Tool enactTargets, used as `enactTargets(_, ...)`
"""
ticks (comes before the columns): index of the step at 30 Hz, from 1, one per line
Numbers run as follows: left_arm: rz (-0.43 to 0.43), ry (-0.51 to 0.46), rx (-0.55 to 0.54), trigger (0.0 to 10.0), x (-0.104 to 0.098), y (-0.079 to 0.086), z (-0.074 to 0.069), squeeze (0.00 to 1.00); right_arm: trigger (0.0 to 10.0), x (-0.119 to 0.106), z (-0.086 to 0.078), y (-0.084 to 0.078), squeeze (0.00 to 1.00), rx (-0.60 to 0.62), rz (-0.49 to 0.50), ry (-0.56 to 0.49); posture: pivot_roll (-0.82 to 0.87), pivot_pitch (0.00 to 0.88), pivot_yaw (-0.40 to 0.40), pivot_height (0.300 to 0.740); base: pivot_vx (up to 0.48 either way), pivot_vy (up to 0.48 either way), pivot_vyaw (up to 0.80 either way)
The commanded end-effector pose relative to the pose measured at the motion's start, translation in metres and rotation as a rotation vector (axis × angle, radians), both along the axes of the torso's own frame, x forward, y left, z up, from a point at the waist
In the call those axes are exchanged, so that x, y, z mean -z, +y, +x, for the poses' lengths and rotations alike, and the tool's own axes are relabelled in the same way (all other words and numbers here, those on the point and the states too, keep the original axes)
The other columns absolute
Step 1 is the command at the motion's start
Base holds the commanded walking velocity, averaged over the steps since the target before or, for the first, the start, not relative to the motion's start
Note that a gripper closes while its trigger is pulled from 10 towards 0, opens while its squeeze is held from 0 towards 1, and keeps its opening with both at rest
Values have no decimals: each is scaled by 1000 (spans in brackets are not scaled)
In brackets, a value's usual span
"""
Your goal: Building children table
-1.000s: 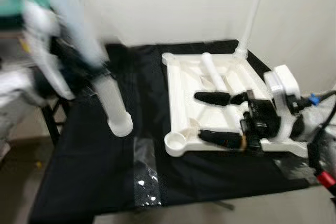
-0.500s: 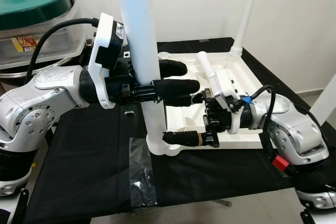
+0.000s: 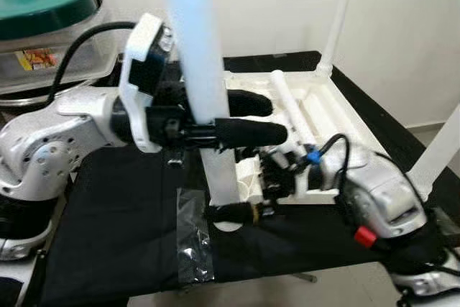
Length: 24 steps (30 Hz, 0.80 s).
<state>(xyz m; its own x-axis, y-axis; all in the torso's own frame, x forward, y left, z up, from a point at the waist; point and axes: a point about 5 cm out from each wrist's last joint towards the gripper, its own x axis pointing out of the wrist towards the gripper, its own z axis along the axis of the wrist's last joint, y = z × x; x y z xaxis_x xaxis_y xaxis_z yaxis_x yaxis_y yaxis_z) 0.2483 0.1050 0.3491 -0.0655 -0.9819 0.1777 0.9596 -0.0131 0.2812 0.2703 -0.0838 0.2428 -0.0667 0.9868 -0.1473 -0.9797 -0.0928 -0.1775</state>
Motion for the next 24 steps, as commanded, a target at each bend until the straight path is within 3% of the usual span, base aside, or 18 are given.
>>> enactTargets(1,-20,-20,4,0,-6,-2,0,0,10000,4,-1,7,369,-11,0,-11,0,16,-11,740,0,0,0)
enactTargets(2,-26,-19,13,0,-8,-4,0,0,10000,5,1,11,286,-4,7,-9,3,15,-12,740,0,0,0)
enactTargets(5,-31,-16,21,0,-9,-5,0,0,10000,7,2,14,255,5,11,-6,3,15,-12,740,0,0,0)
enactTargets(7,-32,-4,45,0,-10,-8,0,0,10000,10,4,21,122,8,10,-8,3,16,-10,740,0,0,0)
enactTargets(12,-21,6,80,0,-11,-12,0,0,10000,11,3,32,35,-3,14,-19,3,17,-10,740,0,0,0)
enactTargets(24,-9,12,103,0,-11,-13,1,0,10000,7,5,38,0,-2,24,-33,-4,20,-4,740,0,0,0)
